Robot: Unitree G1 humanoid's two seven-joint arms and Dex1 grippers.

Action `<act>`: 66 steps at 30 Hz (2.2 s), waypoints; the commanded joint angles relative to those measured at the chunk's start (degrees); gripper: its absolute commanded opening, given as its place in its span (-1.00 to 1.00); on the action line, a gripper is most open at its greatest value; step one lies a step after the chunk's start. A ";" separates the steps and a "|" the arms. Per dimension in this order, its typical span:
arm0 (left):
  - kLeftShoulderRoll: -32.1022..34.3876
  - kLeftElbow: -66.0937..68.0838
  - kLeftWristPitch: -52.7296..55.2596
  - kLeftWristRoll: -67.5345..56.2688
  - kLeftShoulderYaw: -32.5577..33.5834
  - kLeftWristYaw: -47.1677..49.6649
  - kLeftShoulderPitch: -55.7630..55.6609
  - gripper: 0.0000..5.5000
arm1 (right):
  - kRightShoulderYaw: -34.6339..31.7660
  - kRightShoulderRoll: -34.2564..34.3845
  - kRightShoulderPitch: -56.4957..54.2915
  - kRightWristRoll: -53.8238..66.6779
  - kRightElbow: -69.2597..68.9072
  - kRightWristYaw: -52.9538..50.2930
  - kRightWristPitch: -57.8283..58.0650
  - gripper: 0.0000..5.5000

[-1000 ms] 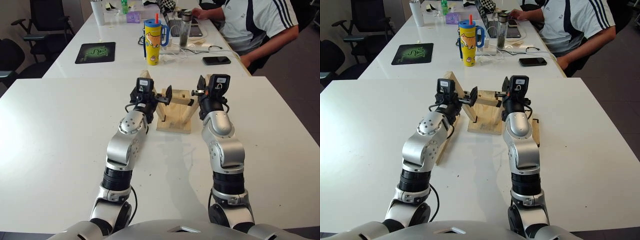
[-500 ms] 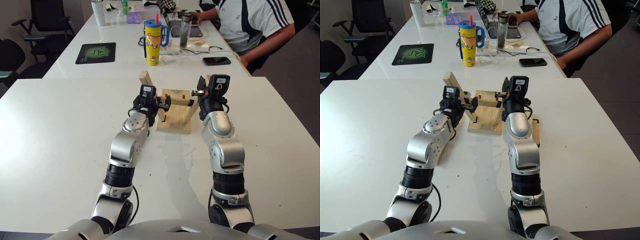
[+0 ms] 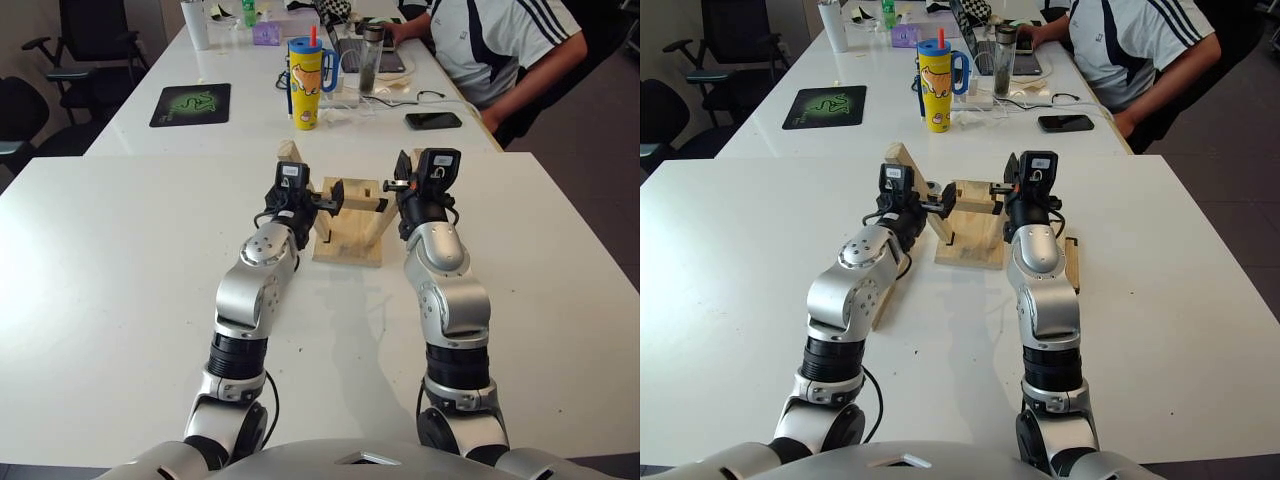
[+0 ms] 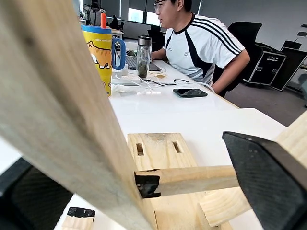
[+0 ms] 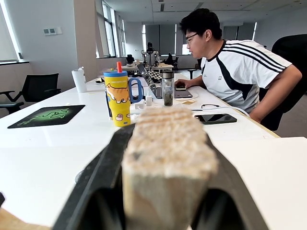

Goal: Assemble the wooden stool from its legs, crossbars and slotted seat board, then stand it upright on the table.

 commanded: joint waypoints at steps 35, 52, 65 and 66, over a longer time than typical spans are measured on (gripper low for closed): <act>-0.64 -3.54 1.83 -0.41 3.11 5.07 -2.11 -0.33 | 0.98 -0.51 2.71 -0.58 3.26 1.10 3.83 -0.58; 6.60 -0.71 14.61 -0.08 -12.16 -1.67 -1.38 -0.54 | 2.84 -1.08 2.47 -0.37 2.64 2.17 5.10 -0.58; 8.03 1.65 15.60 -0.88 -16.06 -3.87 -4.19 -0.53 | 6.97 -1.43 2.13 0.79 1.02 5.69 3.23 -0.58; 7.89 1.85 15.56 -1.30 -15.82 -4.03 -4.09 -0.53 | 6.84 -1.19 2.09 1.20 1.08 5.82 3.28 -0.58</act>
